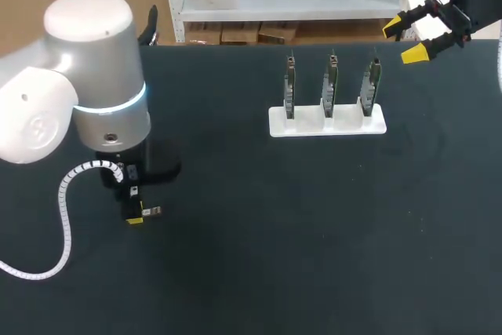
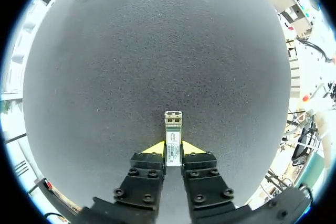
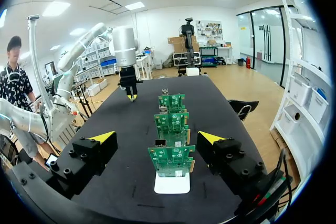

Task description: Pick up the optical module with the left hand, and insert it into the network port with the right hand.

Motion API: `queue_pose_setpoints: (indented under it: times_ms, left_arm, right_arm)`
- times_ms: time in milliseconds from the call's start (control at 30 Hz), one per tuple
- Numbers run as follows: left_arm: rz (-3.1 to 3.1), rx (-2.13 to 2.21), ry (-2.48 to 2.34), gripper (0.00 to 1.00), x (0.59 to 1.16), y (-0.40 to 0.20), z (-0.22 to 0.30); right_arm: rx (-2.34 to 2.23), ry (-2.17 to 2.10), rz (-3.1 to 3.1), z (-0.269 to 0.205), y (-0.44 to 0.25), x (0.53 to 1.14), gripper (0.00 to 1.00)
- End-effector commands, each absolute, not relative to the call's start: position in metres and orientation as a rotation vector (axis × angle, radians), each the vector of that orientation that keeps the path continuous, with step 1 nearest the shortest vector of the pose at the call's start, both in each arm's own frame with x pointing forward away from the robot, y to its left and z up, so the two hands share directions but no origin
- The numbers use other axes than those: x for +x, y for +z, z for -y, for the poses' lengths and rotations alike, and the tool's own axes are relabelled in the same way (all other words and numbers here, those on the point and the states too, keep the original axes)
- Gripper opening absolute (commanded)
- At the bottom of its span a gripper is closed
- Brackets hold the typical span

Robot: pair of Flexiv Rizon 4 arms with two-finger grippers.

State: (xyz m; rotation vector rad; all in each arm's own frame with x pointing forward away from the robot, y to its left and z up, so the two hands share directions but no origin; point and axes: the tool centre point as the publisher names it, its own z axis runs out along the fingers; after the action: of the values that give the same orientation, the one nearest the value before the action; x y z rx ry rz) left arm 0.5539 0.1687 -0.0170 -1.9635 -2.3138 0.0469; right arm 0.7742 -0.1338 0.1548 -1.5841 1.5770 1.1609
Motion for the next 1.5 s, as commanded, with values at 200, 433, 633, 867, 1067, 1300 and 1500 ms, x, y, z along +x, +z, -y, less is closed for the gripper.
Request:
queue_pose_setpoints:
  times_ms: [200,433,633,867,1067,1300,1500]
  left_arm:
    - [2.331,-1.962,0.063,0.00,0.553,-0.013,-0.169]
    - [2.490,-1.963,0.298,0.00,0.561,0.020,-0.163]
    - [2.586,-2.027,0.588,0.00,0.577,0.066,-0.138]
    - [2.609,-2.139,0.909,0.00,0.593,0.119,-0.104]
    - [2.614,-2.213,0.881,0.00,0.599,0.147,-0.097]
    - [2.614,-2.213,0.881,0.00,0.599,0.147,-0.097]
    - [2.614,-2.213,0.881,0.00,0.599,0.147,-0.097]
  right_arm:
    - [-1.585,1.163,-1.576,0.134,0.155,0.775,1.00]
    - [-1.585,1.163,-1.576,0.134,0.155,0.775,1.00]
    - [-1.585,1.163,-1.576,0.134,0.155,0.775,1.00]
    - [-1.585,1.163,-1.576,0.134,0.155,0.775,1.00]
    - [-1.585,1.163,-1.576,0.134,0.155,0.775,1.00]
    - [-1.585,1.163,-1.576,0.134,0.155,0.775,1.00]
    - [-1.585,1.163,-1.576,0.134,0.155,0.775,1.00]
